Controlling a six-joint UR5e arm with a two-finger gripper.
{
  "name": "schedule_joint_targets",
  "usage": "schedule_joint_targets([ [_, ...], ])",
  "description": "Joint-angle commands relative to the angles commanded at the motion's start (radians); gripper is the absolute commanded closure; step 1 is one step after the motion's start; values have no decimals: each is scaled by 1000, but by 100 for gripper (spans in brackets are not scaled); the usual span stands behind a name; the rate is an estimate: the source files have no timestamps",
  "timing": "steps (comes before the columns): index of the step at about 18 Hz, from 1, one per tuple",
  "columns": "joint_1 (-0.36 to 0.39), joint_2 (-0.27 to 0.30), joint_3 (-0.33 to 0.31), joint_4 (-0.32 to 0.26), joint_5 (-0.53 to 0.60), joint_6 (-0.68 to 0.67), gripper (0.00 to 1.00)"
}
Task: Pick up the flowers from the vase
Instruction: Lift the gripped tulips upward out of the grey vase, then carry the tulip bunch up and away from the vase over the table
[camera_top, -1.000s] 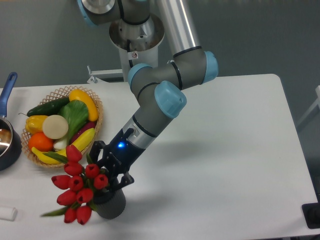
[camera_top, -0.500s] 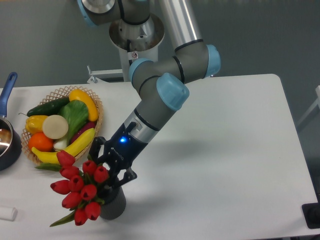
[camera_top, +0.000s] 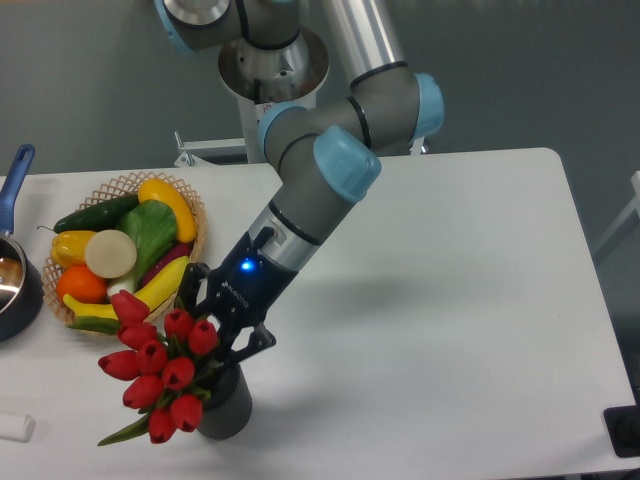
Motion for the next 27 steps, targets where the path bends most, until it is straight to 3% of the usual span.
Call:
schedule_joint_targets([
  [20, 8, 34, 205, 0, -61, -281, 52],
  [27, 40, 89, 221, -2, -61, -342, 52],
])
